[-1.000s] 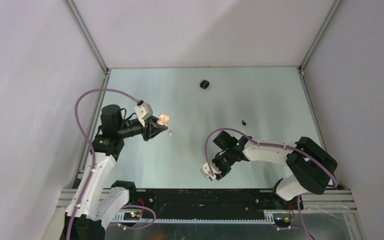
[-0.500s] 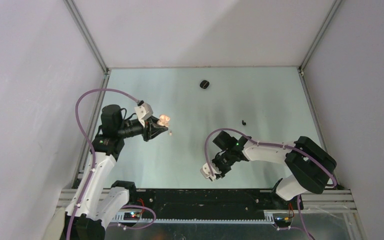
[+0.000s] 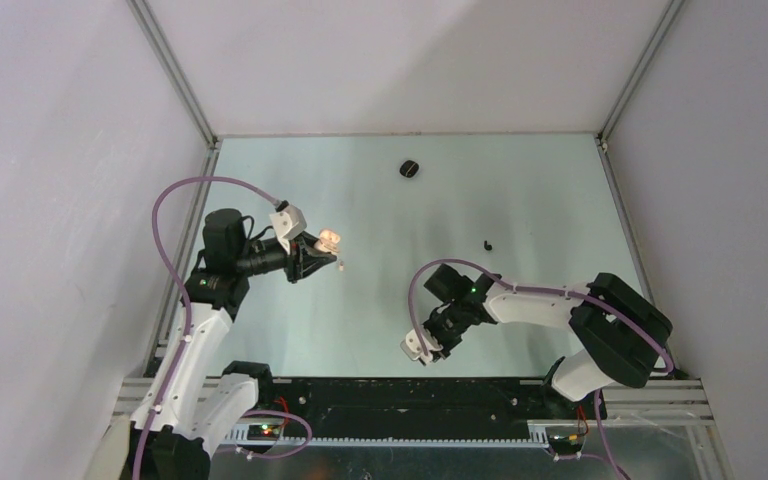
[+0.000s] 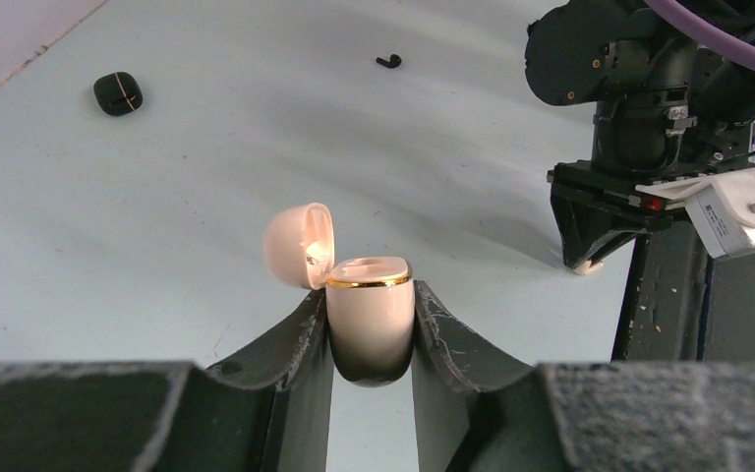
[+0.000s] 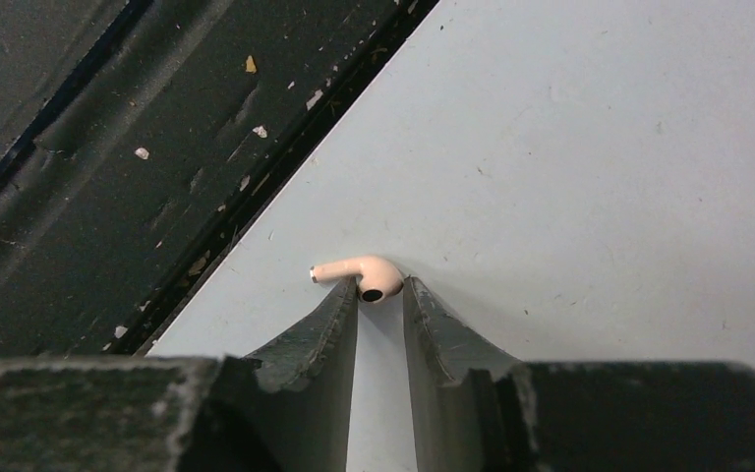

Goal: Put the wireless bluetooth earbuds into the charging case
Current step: Adjust the earbud at the center of the board.

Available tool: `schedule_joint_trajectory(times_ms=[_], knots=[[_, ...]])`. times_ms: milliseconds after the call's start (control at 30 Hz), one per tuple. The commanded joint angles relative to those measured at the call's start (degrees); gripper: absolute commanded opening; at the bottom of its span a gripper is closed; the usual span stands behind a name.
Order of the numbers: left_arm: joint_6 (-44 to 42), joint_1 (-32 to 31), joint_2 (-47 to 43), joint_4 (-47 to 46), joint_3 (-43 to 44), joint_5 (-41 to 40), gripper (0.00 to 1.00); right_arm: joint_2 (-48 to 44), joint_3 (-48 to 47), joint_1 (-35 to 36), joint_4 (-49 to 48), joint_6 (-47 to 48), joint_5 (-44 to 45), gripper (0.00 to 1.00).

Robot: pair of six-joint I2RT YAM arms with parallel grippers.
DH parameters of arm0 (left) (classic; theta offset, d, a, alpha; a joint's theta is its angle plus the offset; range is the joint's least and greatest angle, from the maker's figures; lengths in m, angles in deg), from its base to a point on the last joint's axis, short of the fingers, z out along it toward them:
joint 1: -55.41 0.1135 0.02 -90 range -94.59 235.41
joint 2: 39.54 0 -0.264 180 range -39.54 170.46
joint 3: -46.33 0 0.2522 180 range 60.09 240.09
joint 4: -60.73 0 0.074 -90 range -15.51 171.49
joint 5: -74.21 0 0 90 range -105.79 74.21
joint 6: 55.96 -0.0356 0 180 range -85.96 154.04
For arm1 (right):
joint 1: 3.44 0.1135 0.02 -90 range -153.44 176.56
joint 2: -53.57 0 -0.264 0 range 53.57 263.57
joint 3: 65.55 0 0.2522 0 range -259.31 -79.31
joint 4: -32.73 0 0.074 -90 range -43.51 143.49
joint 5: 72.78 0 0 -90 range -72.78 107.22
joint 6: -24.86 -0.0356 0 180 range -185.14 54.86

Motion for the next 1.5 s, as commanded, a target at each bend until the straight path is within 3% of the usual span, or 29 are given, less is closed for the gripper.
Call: schedule_joint_trajectory(times_ms=[0, 267, 500, 800, 933, 1100, 1333, 1467], knots=[[-1.02, 0.15, 0.07, -0.78, 1.28, 2.02, 0.00, 0.52, 0.28, 0.37, -0.22, 0.55, -0.90, 0.26], [1.70, 0.11, 0.71, -3.41, 0.59, 1.66, 0.00, -1.78, -0.18, 0.21, -1.54, -2.19, 1.29, 0.17], [10.91, -5.36, 1.77, -15.58, -0.47, -8.52, 0.00, -8.41, -6.87, -2.55, -2.63, -13.87, 13.92, 0.12], [8.93, -14.09, 10.49, -10.41, 9.44, -13.71, 0.00, -14.57, -14.41, -8.20, -7.05, -24.85, 31.45, 0.10], [10.06, -16.04, 12.62, -11.32, 9.89, -14.05, 0.00, -11.12, -14.49, -10.17, -8.62, -31.04, 36.87, 0.07], [13.23, -16.23, 10.71, -17.70, 5.02, -13.82, 0.00, -0.10, -14.47, -12.44, -8.82, -40.95, 38.65, 0.06], [13.56, -16.28, 7.50, -18.10, 3.68, -14.73, 0.00, 14.27, -18.76, -14.53, -9.60, -48.50, 39.81, 0.08], [13.24, -16.23, 6.51, -18.35, 2.86, -15.16, 0.00, 16.95, -20.21, -14.54, -8.05, -50.05, 40.41, 0.09]])
